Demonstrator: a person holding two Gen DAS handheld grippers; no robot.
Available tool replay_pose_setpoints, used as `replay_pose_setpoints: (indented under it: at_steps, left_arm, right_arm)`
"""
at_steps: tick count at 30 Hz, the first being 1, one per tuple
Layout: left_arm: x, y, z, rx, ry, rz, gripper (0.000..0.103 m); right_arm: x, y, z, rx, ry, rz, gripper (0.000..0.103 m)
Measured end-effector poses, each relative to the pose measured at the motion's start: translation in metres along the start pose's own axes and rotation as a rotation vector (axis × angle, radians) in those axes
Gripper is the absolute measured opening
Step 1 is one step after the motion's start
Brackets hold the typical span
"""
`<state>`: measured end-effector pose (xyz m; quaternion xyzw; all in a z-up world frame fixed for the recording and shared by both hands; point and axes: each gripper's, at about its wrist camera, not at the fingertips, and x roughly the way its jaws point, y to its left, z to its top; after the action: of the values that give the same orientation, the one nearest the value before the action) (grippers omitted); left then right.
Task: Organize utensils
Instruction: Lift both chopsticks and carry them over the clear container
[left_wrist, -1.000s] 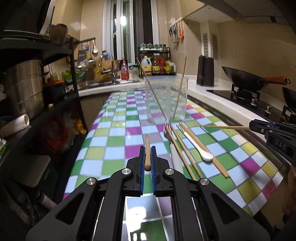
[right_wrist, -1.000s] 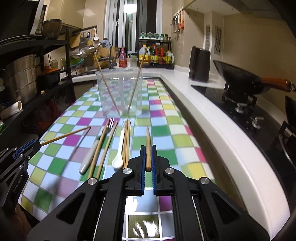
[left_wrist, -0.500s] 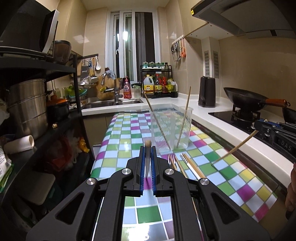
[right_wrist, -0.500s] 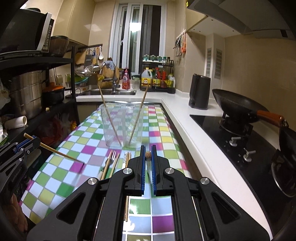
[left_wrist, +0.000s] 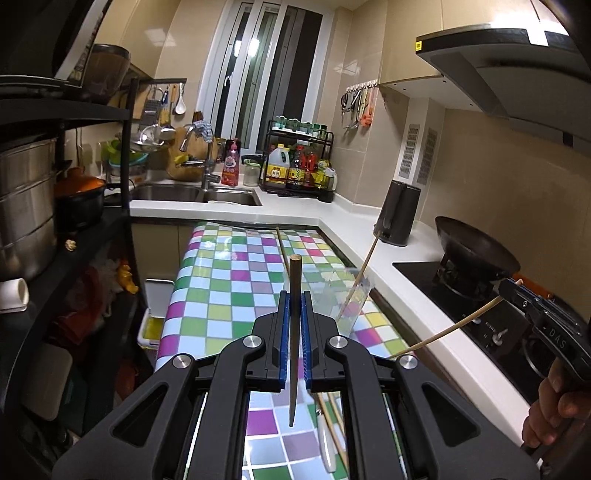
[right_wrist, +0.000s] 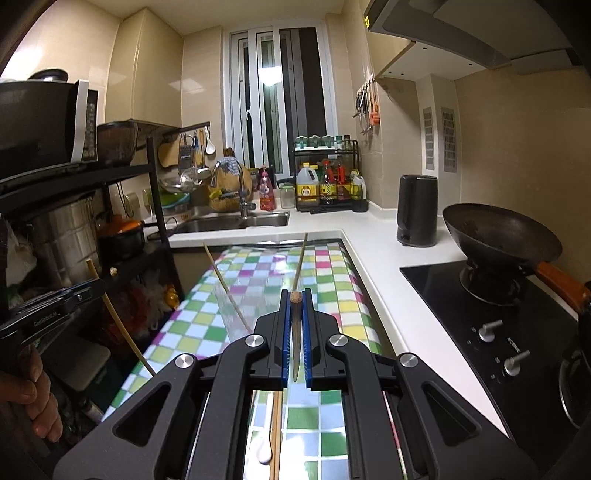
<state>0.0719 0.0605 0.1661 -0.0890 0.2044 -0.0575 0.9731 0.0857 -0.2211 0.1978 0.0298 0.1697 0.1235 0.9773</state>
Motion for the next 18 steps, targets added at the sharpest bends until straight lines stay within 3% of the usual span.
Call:
replay_pose_setpoints:
  at_steps: [5,11,15,18]
  left_arm:
    - [0.018,-0.002,0.044,-0.018,0.003,-0.055,0.006]
    - [0.038,-0.02,0.107,0.016,-0.089,-0.095,0.006]
    - [0.063,-0.033,0.132,0.034,-0.128,-0.105,0.006]
    - [0.093,-0.035,0.133,0.038,-0.113,-0.094,0.006]
  right_arm:
    - [0.008,0.006,0.046,-0.01,-0.038,0.033,0.006]
    - [0.025,0.016,0.101,-0.038,-0.105,0.065,0.006]
    - [0.051,0.021,0.114,-0.047,-0.102,0.077,0.006]
    - [0.077,0.021,0.108,-0.046,-0.064,0.079,0.006]
